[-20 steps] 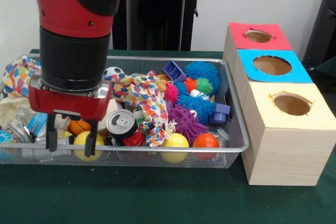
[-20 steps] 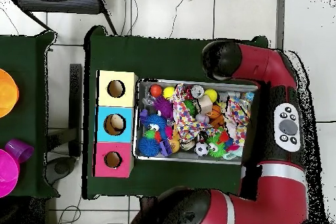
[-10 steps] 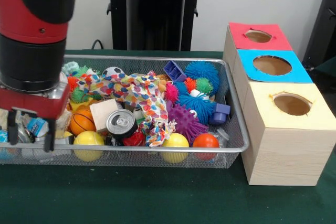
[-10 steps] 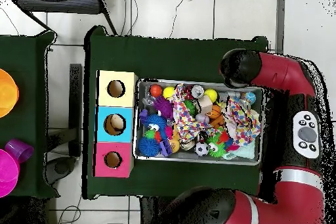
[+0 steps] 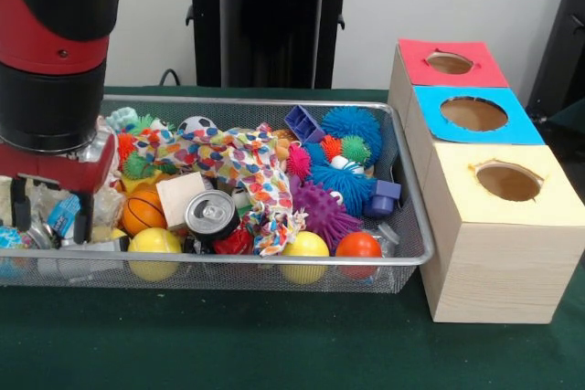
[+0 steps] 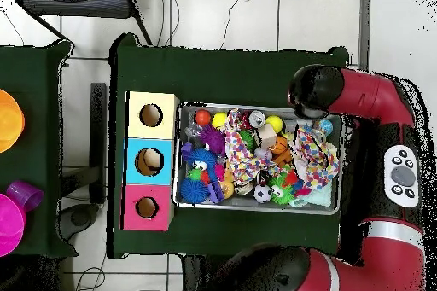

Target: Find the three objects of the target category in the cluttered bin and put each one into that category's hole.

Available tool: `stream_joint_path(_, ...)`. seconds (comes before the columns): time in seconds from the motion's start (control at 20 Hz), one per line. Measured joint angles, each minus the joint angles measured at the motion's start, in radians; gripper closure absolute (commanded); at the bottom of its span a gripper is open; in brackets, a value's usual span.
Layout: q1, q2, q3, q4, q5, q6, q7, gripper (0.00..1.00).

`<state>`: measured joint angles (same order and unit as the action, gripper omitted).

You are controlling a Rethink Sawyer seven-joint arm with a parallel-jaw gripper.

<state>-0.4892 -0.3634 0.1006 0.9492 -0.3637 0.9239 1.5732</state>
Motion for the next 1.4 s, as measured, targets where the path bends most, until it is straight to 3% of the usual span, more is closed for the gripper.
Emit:
stream_joint_path(0.7, 0.000, -0.088, 0.000, 0.141, -0.003, 0.000, 0.000, 0.00)
stream_joint_path(1.4, -0.023, -0.099, -0.001, 0.225, -0.003, -0.028, 0.000, 0.00)
